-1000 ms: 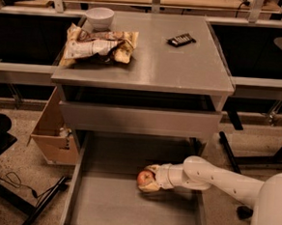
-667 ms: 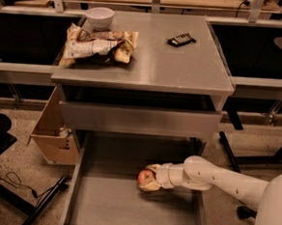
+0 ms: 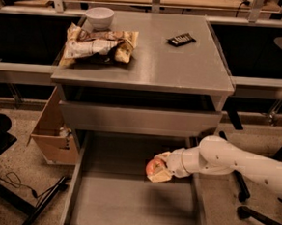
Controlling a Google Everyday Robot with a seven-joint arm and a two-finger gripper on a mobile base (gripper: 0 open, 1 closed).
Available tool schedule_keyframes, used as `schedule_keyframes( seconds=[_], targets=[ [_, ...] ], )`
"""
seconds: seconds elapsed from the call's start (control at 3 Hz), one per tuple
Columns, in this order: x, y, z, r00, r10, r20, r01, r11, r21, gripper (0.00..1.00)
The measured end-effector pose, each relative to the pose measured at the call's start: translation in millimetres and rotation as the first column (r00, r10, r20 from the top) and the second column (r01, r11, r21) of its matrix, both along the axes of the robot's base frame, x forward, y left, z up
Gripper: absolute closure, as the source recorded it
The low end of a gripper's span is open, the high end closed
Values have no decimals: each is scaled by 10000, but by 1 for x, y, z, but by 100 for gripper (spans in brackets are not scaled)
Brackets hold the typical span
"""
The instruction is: Pick apple from middle drawer and place on counter
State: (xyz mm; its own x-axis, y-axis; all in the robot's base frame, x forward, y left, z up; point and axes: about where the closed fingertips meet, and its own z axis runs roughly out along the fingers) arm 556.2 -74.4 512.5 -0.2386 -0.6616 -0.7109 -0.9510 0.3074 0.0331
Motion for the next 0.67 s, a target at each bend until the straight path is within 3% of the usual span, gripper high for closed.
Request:
schedule_keyframes(
  seconds=[0.33, 0.67],
  targets=[
    [14, -14, 109, 10000, -15, 45, 16, 9994, -348, 100],
    [36, -23, 221, 9990, 1, 456, 23, 9986, -522, 100]
  ],
)
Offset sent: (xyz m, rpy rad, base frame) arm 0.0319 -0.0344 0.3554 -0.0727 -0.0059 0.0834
